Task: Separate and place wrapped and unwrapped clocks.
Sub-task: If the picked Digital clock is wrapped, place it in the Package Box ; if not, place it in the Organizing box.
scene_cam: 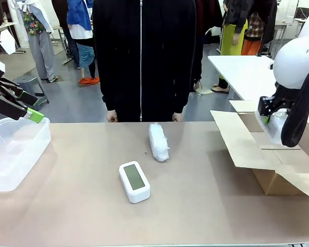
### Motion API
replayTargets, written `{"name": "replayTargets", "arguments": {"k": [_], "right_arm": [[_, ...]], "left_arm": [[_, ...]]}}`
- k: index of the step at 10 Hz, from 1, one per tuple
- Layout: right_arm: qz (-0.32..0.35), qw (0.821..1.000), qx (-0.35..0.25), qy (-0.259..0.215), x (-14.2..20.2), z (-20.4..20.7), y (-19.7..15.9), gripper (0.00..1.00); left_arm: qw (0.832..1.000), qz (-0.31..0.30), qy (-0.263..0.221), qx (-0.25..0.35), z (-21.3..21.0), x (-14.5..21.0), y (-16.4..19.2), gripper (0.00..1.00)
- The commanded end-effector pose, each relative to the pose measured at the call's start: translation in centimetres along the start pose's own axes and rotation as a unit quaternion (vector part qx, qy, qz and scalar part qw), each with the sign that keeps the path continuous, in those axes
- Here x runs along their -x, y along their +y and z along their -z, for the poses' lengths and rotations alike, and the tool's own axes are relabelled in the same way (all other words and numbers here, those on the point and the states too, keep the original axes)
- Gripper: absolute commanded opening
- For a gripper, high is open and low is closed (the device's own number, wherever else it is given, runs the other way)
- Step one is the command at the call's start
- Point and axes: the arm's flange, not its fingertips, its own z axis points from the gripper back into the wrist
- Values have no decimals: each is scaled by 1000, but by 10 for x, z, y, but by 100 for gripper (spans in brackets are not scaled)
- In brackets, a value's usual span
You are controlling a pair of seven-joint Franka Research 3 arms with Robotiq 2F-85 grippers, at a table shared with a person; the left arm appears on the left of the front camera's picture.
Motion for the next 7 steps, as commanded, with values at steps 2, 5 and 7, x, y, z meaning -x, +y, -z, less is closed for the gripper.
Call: {"name": "replayTargets", "arguments": {"k": [2,5,7], "right_arm": [[21,999,7,27,-27,44,-12,55],[13,998,30,49,-29,67,-22,55],[9,998,38,55,-32,85,-17,55]], "left_arm": [[1000,0,-6,5,1,0,1,100],[1000,0,-6,5,1,0,1,100],[1000,0,-6,5,1,0,1,100]]}}
